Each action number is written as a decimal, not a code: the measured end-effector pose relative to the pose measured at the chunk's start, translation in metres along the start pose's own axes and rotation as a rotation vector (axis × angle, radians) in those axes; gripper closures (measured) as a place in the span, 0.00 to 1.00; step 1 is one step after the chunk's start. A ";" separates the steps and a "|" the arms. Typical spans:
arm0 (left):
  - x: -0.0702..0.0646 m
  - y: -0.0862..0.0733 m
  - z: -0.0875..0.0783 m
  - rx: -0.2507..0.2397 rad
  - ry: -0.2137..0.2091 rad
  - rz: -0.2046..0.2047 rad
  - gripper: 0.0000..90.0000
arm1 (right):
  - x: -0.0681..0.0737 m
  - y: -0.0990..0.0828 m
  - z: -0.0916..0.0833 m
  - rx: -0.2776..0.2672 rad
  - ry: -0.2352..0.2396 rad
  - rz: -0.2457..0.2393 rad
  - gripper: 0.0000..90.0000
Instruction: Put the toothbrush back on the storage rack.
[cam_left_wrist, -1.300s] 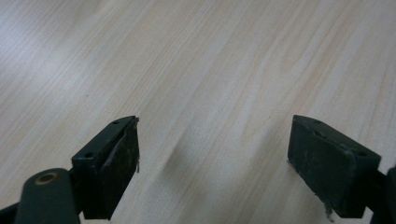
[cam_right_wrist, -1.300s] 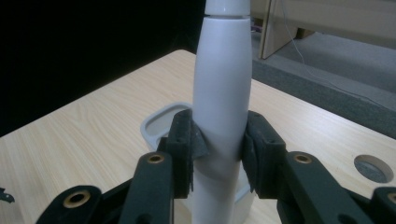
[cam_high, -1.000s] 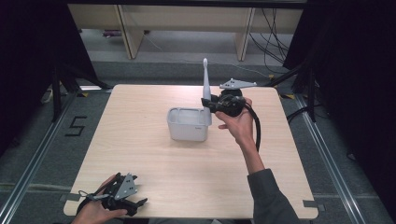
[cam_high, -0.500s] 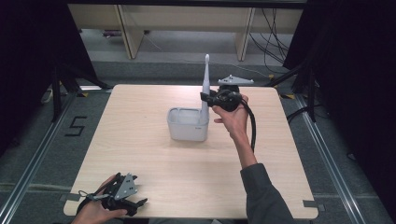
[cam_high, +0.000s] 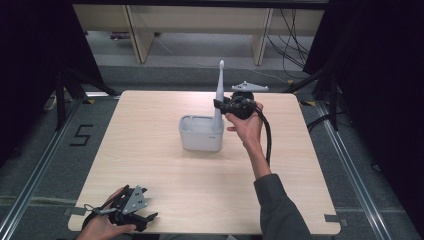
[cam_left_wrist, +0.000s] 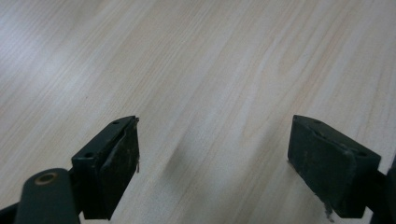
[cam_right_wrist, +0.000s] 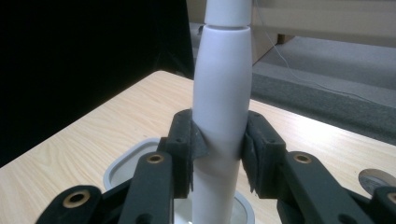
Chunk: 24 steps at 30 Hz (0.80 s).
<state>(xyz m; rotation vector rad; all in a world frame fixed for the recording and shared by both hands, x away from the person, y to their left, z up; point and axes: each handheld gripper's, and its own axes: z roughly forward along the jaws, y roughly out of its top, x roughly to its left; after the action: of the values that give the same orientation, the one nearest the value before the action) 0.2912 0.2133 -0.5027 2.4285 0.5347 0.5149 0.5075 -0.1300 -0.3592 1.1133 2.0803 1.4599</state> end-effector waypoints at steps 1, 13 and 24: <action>0.000 0.000 0.000 -0.001 -0.001 0.001 0.18 | -0.001 0.000 0.001 0.005 -0.004 0.001 0.74; -0.001 0.000 0.001 -0.010 0.006 -0.009 0.18 | -0.003 -0.010 0.009 0.031 -0.021 0.012 0.74; 0.000 0.000 0.000 0.002 -0.002 -0.002 0.18 | -0.009 -0.024 0.015 0.076 -0.032 -0.006 0.74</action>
<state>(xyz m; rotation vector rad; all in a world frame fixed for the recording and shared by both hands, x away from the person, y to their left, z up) 0.2913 0.2130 -0.5028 2.4305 0.5369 0.5116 0.5142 -0.1311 -0.3880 1.1501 2.1310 1.3618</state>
